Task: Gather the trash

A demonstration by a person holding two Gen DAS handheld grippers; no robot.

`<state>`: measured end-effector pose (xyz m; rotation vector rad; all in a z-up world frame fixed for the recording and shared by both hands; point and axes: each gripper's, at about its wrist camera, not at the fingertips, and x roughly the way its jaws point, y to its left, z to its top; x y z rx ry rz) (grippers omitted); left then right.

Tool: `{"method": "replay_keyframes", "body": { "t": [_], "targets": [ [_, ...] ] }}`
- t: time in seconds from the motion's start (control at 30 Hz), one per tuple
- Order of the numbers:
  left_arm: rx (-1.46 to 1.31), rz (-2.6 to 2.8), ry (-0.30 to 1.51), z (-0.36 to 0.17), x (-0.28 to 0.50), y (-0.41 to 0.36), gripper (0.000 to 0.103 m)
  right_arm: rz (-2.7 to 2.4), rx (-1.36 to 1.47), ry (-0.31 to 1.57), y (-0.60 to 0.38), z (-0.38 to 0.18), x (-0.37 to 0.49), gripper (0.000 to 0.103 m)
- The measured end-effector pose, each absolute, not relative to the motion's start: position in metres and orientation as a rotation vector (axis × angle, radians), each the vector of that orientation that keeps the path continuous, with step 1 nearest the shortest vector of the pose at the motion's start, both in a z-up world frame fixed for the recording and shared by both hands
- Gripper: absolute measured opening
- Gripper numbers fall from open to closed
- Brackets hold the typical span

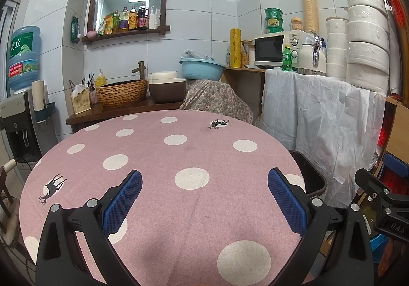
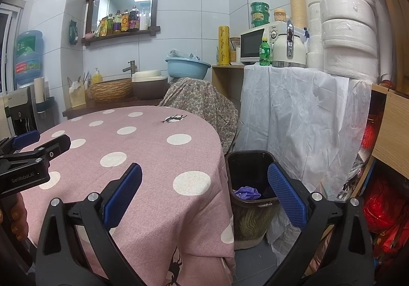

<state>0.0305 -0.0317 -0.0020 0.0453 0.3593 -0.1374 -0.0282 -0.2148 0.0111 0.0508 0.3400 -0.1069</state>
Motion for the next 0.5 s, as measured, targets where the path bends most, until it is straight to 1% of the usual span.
{"method": "replay_keyframes", "body": {
  "t": [0.5],
  "targets": [
    [0.045,-0.159,0.364,-0.0039,0.0321,-0.0304,0.098,-0.109,0.056,0.342,-0.2147,0.0109,-0.0288,0.097]
  ]
}}
